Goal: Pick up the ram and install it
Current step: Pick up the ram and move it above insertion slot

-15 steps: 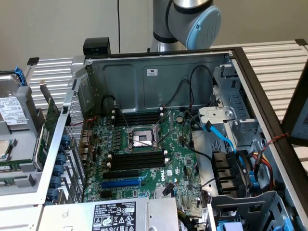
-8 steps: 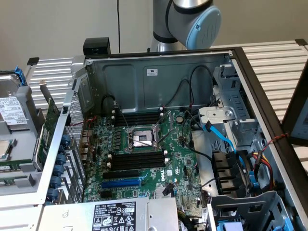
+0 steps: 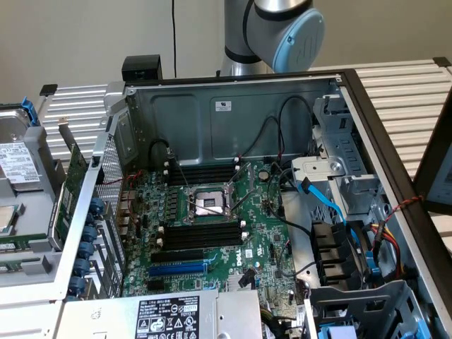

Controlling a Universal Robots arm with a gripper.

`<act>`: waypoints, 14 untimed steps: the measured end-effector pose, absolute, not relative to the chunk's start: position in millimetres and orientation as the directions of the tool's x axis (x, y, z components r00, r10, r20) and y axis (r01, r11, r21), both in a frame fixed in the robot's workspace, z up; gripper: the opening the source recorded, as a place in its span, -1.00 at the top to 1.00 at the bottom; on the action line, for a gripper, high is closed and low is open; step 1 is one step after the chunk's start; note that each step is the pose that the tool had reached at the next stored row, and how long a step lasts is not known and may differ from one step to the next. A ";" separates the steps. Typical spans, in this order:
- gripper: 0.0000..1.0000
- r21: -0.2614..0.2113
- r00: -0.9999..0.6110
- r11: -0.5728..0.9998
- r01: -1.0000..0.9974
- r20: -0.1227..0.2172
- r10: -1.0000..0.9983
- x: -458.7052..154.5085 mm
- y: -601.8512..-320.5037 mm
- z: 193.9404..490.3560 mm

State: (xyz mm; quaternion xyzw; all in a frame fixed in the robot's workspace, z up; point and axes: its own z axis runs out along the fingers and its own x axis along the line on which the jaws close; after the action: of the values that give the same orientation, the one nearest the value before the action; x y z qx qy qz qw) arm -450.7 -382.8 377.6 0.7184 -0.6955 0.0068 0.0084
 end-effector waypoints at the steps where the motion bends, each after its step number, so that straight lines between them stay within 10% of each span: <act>1: 0.52 0.003 0.033 -0.033 -0.999 0.021 -0.999 -450.8 -382.8 377.0; 14: 0.27 0.003 0.033 -0.033 -0.999 0.021 -0.999 -461.6 -382.8 354.7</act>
State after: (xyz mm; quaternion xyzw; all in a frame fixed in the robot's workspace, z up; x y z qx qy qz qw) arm -461.6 -382.8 354.7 0.7188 -0.6952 0.0067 0.0084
